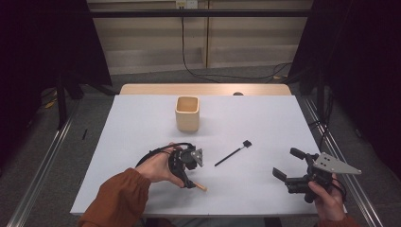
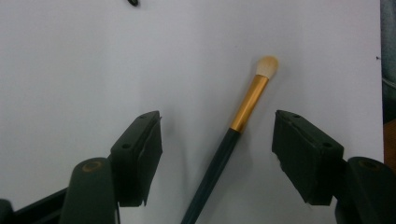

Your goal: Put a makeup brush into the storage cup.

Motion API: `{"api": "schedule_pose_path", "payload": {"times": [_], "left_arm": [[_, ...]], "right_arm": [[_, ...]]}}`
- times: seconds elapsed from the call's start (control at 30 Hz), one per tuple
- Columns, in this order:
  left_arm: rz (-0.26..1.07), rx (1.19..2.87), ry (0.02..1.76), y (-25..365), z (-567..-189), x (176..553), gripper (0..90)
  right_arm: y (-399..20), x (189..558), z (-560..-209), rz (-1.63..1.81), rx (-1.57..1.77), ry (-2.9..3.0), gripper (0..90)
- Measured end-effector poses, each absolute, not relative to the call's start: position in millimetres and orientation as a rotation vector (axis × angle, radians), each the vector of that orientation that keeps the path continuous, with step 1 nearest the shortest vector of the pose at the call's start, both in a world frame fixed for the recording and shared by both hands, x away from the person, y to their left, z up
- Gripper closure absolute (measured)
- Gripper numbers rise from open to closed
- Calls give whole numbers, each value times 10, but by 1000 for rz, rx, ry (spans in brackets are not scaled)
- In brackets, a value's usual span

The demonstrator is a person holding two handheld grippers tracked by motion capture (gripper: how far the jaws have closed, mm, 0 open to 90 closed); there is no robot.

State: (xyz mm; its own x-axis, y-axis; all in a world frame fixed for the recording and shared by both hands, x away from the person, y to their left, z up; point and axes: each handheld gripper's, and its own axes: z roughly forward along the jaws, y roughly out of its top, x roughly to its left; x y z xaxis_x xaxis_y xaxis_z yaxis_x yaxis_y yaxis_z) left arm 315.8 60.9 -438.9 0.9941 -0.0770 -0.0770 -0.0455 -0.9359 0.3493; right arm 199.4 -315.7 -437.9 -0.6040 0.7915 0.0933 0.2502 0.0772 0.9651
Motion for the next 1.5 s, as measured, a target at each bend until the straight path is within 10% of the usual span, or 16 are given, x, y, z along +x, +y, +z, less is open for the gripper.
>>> {"api": "schedule_pose_path", "payload": {"times": [1.5], "left_arm": [[-177, 2828, -110, 527, -4469, 3143, 841]], "right_arm": [[-3144, 1999, -4391, 1545, 1029, 1919, 0]]}}
